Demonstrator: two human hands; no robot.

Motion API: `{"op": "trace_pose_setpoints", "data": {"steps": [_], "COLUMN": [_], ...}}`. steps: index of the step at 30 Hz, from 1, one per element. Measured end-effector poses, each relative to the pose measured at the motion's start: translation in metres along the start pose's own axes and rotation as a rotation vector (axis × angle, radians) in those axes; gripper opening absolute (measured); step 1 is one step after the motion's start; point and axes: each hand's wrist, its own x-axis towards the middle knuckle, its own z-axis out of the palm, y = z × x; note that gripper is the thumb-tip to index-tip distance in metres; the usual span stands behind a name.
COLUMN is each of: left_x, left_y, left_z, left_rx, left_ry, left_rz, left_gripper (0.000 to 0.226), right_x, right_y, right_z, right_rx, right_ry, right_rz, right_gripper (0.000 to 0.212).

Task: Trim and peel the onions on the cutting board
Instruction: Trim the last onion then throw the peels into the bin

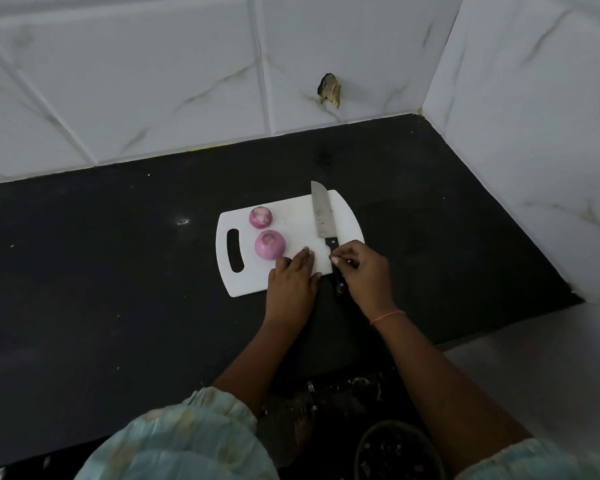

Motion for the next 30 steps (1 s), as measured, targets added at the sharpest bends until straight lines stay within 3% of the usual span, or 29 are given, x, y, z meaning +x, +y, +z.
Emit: {"op": "trace_pose_setpoints", "data": {"steps": [12,15,19,24,27,30], "left_x": [0.004,0.006,-0.012,-0.069,-0.101,-0.134], "left_y": [0.01,0.01,0.025,0.095,0.144,0.178], "left_z": [-0.023,-0.024,-0.03,-0.029,0.002,0.05], "left_rx": [0.123,0.081,-0.245,-0.678,-1.0,-1.343], "left_ry": [-0.051,-0.058,0.046,0.047,-0.132,-0.373], "left_rz": [0.231,0.206,0.033,0.106,-0.051,-0.418], "left_gripper": [0.017,0.016,0.011,0.012,0.009,0.011], "right_x": [-0.015,-0.016,-0.029,-0.078,-0.128,-0.182], "right_y": [0.008,0.004,-0.013,-0.009,0.013,0.057], "right_z": [-0.009,-0.008,-0.018,-0.06,-0.098,-0.128], "right_rx": [-0.187,-0.252,-0.032,0.524,0.617,0.632], "right_ry": [-0.095,-0.077,0.108,0.343,0.506,0.634], "right_rz": [-0.153,-0.181,-0.089,0.288,0.456,0.594], "right_gripper": [0.01,0.011,0.009,0.011,0.008,0.006]}}
